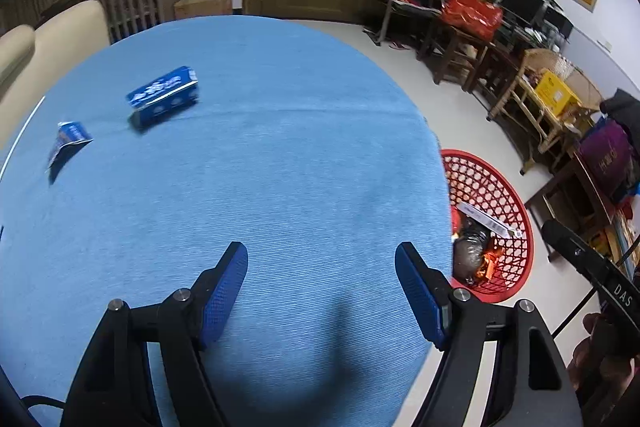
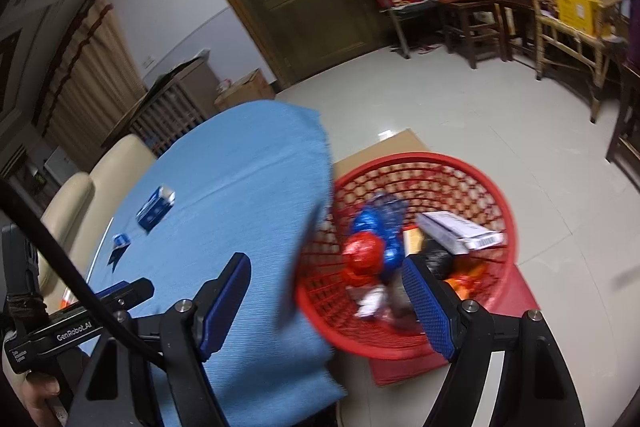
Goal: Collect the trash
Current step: 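Move both tools back over the table toward the blue toothpaste boxes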
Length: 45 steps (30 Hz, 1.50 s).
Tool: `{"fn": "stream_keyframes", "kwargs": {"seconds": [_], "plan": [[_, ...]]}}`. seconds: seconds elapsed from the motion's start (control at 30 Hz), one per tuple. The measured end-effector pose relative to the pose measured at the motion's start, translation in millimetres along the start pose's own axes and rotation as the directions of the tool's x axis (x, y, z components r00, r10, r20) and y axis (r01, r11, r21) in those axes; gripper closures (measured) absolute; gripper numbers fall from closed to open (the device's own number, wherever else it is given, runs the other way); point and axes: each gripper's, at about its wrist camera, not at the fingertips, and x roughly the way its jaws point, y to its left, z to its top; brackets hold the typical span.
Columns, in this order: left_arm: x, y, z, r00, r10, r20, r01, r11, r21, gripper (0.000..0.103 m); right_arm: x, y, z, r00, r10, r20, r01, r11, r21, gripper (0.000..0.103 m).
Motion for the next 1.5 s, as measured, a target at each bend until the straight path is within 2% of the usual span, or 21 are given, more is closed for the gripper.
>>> {"fn": "stream_keyframes", "kwargs": {"seconds": [0.13, 0.53, 0.7, 0.8, 0.9, 1.03, 1.17, 1.23, 1.27, 1.3, 1.37, 1.47, 1.5], "plan": [[-8, 24, -4, 1.000, 0.012, 0.011, -0.012, 0.999, -0.036, 0.026, 5, 28, -6, 1.000, 0.020, -0.020, -0.021, 0.999, -0.049, 0.022], [-30, 115, -24, 0.993, 0.117, 0.033, -0.110, 0.980, -0.164, 0.026, 35, 109, -31, 0.989, 0.088, -0.116, -0.107, 0.980, -0.169, 0.022], [-35, 159, -29, 0.987, 0.159, 0.027, -0.149, 0.961, -0.234, 0.026, 45, 139, -39, 0.982, 0.113, -0.152, -0.145, 0.965, -0.220, 0.022], [-35, 189, -25, 0.982, 0.186, 0.021, -0.171, 0.937, -0.305, 0.026, 49, 152, -45, 0.978, 0.123, -0.170, -0.162, 0.957, -0.241, 0.022], [-32, 221, -13, 0.980, 0.199, 0.018, -0.178, 0.911, -0.372, 0.026, 52, 160, -51, 0.974, 0.129, -0.184, -0.174, 0.952, -0.252, 0.022], [-21, 258, 13, 0.985, 0.173, 0.010, -0.153, 0.894, -0.421, 0.026, 55, 167, -56, 0.970, 0.138, -0.203, -0.188, 0.949, -0.255, 0.022], [-5, 280, 43, 0.989, 0.148, -0.005, -0.141, 0.930, -0.338, 0.026, 62, 172, -60, 0.964, 0.142, -0.223, -0.199, 0.945, -0.260, 0.022], [10, 287, 55, 0.995, 0.080, -0.055, -0.090, 0.968, -0.236, 0.026, 69, 172, -61, 0.960, 0.143, -0.239, -0.205, 0.945, -0.256, 0.022], [20, 288, 60, 0.992, 0.085, -0.095, -0.099, 0.983, -0.158, 0.026, 71, 172, -61, 0.959, 0.143, -0.244, -0.205, 0.945, -0.254, 0.022], [23, 287, 63, 0.988, 0.110, -0.104, -0.121, 0.988, -0.099, 0.026, 74, 172, -61, 0.958, 0.143, -0.250, -0.207, 0.945, -0.252, 0.022], [36, 280, 70, 0.979, 0.147, -0.138, -0.136, 0.987, 0.087, 0.026, 81, 173, -60, 0.955, 0.142, -0.259, -0.207, 0.946, -0.248, 0.022], [54, 279, 78, 0.971, 0.143, -0.194, -0.100, 0.971, 0.217, 0.026, 91, 174, -59, 0.952, 0.139, -0.274, -0.208, 0.948, -0.239, 0.022], [58, 280, 82, 0.969, 0.156, -0.194, -0.108, 0.965, 0.239, 0.026, 94, 174, -59, 0.951, 0.136, -0.279, -0.206, 0.949, -0.238, 0.022]]}}
